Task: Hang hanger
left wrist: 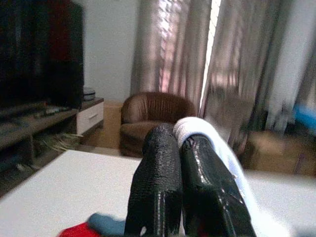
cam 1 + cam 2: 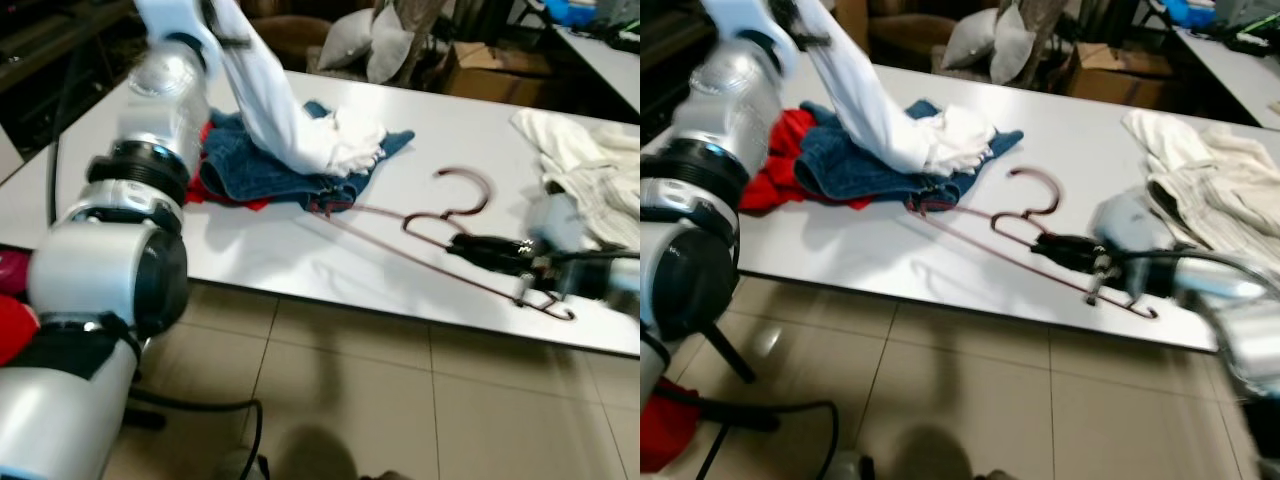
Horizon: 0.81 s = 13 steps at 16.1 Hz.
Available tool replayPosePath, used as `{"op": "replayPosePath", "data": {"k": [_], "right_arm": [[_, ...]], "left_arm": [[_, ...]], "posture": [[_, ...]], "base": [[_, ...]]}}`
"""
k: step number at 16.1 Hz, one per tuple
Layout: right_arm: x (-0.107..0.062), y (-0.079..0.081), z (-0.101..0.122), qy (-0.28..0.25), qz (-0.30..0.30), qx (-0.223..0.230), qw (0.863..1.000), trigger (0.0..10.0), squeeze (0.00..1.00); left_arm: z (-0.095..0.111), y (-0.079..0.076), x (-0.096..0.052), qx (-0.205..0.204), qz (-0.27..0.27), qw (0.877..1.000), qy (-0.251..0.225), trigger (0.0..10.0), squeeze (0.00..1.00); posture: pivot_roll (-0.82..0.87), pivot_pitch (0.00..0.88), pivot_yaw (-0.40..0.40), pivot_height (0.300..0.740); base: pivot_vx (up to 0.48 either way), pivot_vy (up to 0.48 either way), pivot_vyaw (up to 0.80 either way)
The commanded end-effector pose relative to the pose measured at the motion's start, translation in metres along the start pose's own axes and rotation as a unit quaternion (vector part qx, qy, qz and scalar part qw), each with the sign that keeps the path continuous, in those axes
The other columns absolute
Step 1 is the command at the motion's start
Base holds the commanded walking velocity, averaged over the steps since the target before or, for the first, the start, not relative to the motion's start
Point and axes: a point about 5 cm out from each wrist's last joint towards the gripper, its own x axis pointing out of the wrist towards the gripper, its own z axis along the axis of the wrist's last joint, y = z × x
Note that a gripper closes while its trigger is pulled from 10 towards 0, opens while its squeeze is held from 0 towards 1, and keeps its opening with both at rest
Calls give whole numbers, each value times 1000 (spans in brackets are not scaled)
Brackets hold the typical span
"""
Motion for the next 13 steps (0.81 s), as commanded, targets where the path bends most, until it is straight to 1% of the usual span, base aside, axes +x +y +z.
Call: {"op": "replayPosePath", "data": {"k": [1,2,3,4,5,6,7,8,9,10,12,13], "right_arm": [[-10,1,11,-18,6,5,1000,10000,0],[-19,4,20,-35,5,14,999,10000,0],[-28,4,29,-60,-9,25,998,10000,0],[-34,5,36,-79,-24,33,996,10000,0],[-37,9,38,-88,-36,36,995,10000,0],[-39,14,37,-85,-45,39,995,10000,0],[-39,17,35,-82,-55,43,994,10000,0],[-39,23,29,-75,-77,57,993,10000,0],[-36,27,25,-71,-96,70,990,10000,0],[-34,29,25,-71,-103,73,989,10000,0],[-23,31,20,-80,-162,104,978,10000,0],[-20,32,18,-75,-175,105,976,10000,0]], "left_arm": [[-23,-7,-5,38,-28,998,44,10000,0],[-40,-7,-10,52,-60,994,71,10000,0],[-61,-10,-20,34,-151,982,105,10000,129],[-77,-8,-31,52,-211,967,133,10000,706],[-91,2,-42,74,-232,955,166,10000,1000],[-99,13,-53,83,-247,946,191,10000,1000],[-102,22,-63,77,-254,942,207,10000,1000],[-101,36,-92,57,-295,925,234,10000,1000],[-97,45,-114,47,-329,908,254,10000,1000],[-95,49,-123,47,-344,901,258,10000,1000],[-81,63,-159,39,-398,872,282,10000,1000],[-76,66,-166,31,-401,869,288,10000,1000]], "posture": [[-28,1,-11,740],[-32,6,-9,740],[-33,9,-7,740],[-36,12,-6,740],[-36,19,-5,740],[-36,23,-3,740],[-35,29,-3,740],[-33,33,-3,740],[-30,36,-5,740],[-24,38,-9,740],[-8,42,-21,740],[-10,41,-19,740]], "base": [[0,0,0],[0,0,0],[0,0,0],[0,0,0],[0,0,0],[0,0,0],[0,0,0],[0,0,0],[0,0,0],[0,0,0],[0,0,0],[0,0,0]]}}
